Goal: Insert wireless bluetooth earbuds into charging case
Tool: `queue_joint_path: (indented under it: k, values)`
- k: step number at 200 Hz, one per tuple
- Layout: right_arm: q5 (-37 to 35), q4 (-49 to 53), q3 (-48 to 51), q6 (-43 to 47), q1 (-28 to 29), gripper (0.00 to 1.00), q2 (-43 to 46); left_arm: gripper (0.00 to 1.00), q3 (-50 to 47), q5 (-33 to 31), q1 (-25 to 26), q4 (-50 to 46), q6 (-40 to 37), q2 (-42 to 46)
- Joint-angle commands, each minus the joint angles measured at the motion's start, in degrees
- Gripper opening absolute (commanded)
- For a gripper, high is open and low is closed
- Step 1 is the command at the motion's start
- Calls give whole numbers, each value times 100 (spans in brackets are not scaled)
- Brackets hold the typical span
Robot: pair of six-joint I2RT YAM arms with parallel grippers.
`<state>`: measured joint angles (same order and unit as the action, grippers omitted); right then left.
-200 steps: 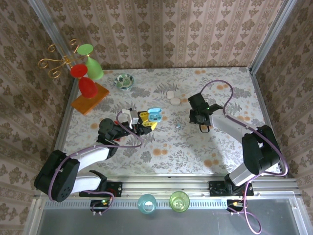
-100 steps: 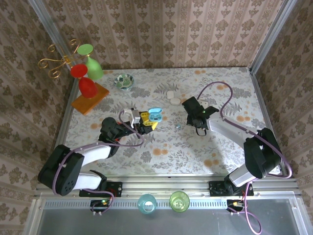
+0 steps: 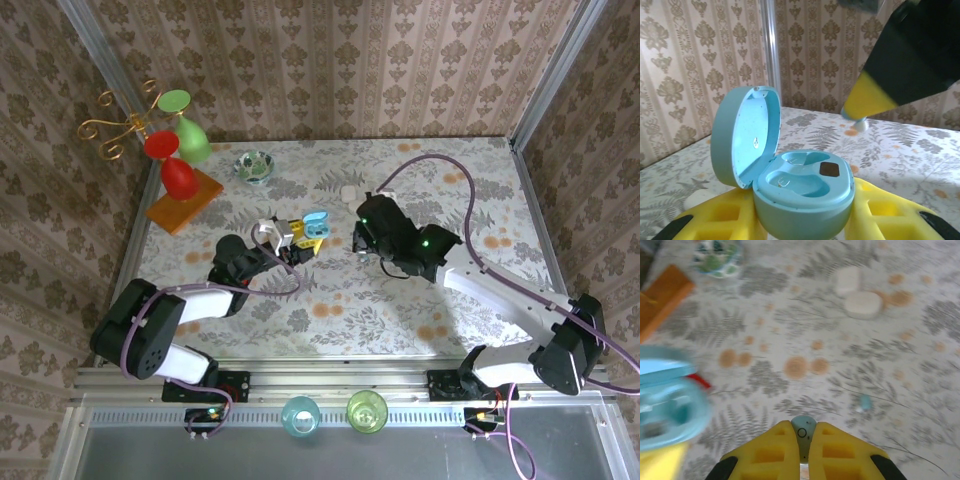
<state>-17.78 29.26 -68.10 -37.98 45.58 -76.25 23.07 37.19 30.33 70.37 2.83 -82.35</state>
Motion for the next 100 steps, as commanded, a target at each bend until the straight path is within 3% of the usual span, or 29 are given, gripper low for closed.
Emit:
queue_joint_path:
  k: [1, 100]
  values:
    - [109, -442, -365, 440, 270, 7, -133, 31, 101, -283, 6, 293, -385, -53]
    - [486, -910, -1107, 761, 516, 6, -1075, 31, 97, -345, 100, 284, -505, -9]
